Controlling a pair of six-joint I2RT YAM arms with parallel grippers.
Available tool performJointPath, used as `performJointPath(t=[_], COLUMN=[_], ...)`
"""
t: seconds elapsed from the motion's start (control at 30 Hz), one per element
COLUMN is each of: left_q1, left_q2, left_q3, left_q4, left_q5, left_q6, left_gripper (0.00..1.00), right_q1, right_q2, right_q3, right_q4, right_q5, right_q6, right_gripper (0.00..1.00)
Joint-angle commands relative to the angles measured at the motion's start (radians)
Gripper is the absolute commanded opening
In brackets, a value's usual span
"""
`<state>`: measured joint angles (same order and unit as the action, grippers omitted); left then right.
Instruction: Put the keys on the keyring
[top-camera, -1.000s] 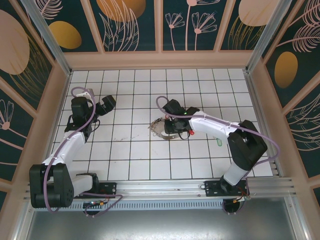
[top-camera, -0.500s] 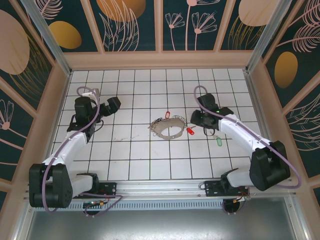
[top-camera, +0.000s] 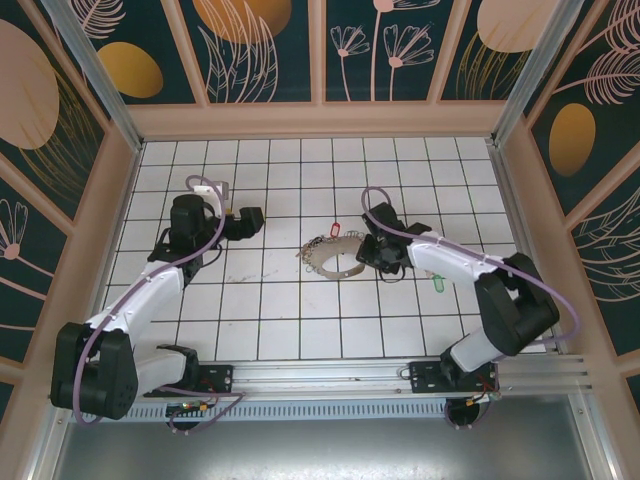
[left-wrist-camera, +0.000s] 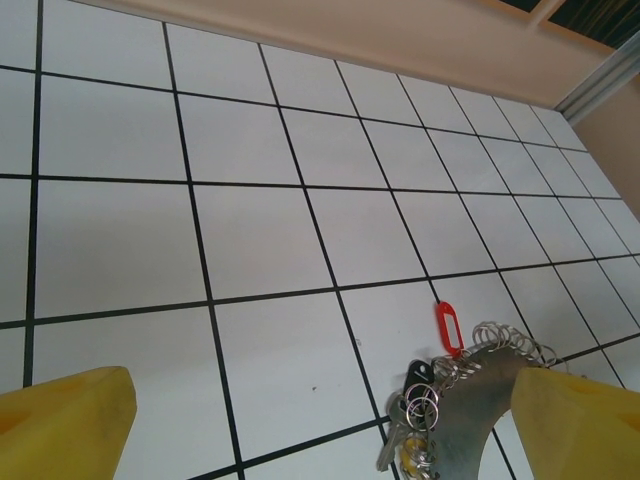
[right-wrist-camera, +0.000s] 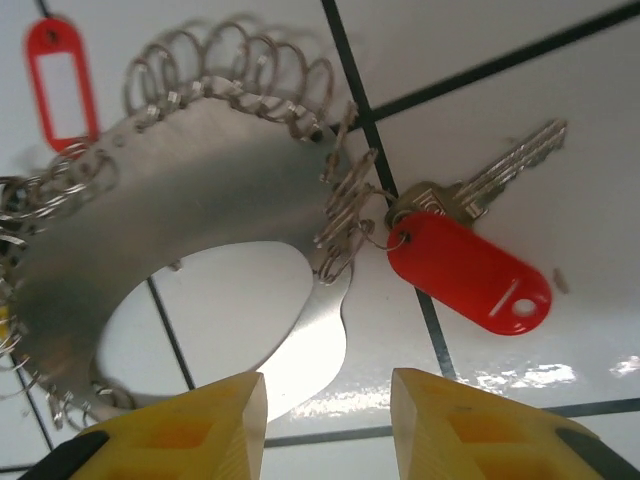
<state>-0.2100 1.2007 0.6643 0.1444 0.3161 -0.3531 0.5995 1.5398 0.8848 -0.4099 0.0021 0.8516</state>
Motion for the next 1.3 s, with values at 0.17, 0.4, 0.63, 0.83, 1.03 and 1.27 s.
performJointPath(t=[0.17,0.4,0.63,0.83,1.03,1.27], left_q1=[-0.018,-0.022,-0.023,-0.025,-0.026,-0.025], left_q2=[0.002,0.007,0.006,-0.003,-0.013,-0.007], left_q3=[0.015,0.009,0.007,0.007,0.007,0.016], left_q4=[0.003,0.008,0.013,0.004,0.001,-0.008], left_q5=[0.017,0.011,-0.001,-0.021,-0.035,-0.034], left_q6=[0.047,0.048,0.046,0.051,0.057,0.065], left_gripper=[0.95,0.95,0.95,0.96,0.96,0.96], right_q1=[-0.026,-0.047,-0.118,-0.16,-0.1,-0.042], right_q2=[0.031,-0.018,-0.036,0.038,0.043,0.033], right_q3=[-0.076,-0.084,-0.028,-0.026,-0.073,-0.176], right_q4=[0.072,0.106,0.13,0.203,0.217,0.194], right_q5=[0.033,-0.021,-0.087,-0.195,-0.2,-0.225], right_q6=[0.106,-0.089,-0.254,-0.322,-0.292,-0.268], right_gripper=[0.47,0.53,0.62,0.63,0.63,0.64])
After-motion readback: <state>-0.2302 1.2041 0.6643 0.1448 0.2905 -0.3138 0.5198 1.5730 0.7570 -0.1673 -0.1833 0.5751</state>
